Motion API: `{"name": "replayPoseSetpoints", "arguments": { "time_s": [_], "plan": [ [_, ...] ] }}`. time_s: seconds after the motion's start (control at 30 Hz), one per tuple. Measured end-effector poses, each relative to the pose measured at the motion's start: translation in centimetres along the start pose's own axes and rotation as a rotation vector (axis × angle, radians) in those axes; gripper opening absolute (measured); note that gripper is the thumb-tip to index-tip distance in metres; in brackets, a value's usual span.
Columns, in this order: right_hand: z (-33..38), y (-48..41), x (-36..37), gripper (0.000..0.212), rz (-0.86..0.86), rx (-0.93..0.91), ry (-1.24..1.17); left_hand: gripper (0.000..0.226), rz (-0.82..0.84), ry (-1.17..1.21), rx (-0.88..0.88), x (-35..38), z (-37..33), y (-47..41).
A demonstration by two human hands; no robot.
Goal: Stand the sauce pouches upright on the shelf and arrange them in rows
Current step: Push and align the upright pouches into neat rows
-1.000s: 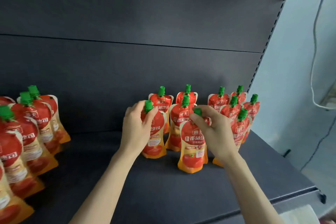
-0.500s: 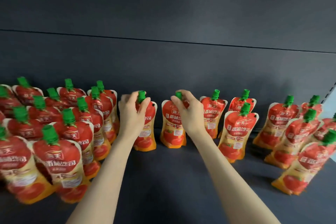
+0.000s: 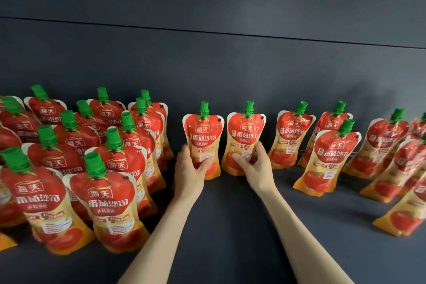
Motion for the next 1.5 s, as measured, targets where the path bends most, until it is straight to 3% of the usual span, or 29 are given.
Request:
{"name": "replayPoseSetpoints", "arguments": {
  "time_s": [0.17, 0.37, 0.6, 1.5],
  "plan": [
    [0.1, -0.7, 0.1, 0.052, -0.067, 0.01, -0.003, 0.06, -0.086, 0.048, -0.018, 0.1, -0.6, -1.5],
    [-0.8, -0.4, 0.7, 0.056, -0.001, 0.023, 0.062, 0.058, -0.158, 0.075, -0.007, -0.1, 0.0, -0.7],
    [-1.1, -0.8, 0.6, 0.057, -0.046, 0.006, 0.127, 0.065, -0.174, -0.054, -0.045, 0.2, 0.4, -1.1],
    [-1.5, -0.7, 0.8, 0.055, 0.001, 0.02, 0.112, 0.068, -0.178, -0.064, -0.081, 0.0, 0.7, -1.1]
  ]
}}
Point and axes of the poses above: each hand's wrist, its own y-axis away from the middle knuckle, its own x-axis out of the palm, z = x × y, the point moved 10 cm from there along -y, towards the middle knuckle, and after that the axes turned 6 degrees about -x, right-handed, at the moved point
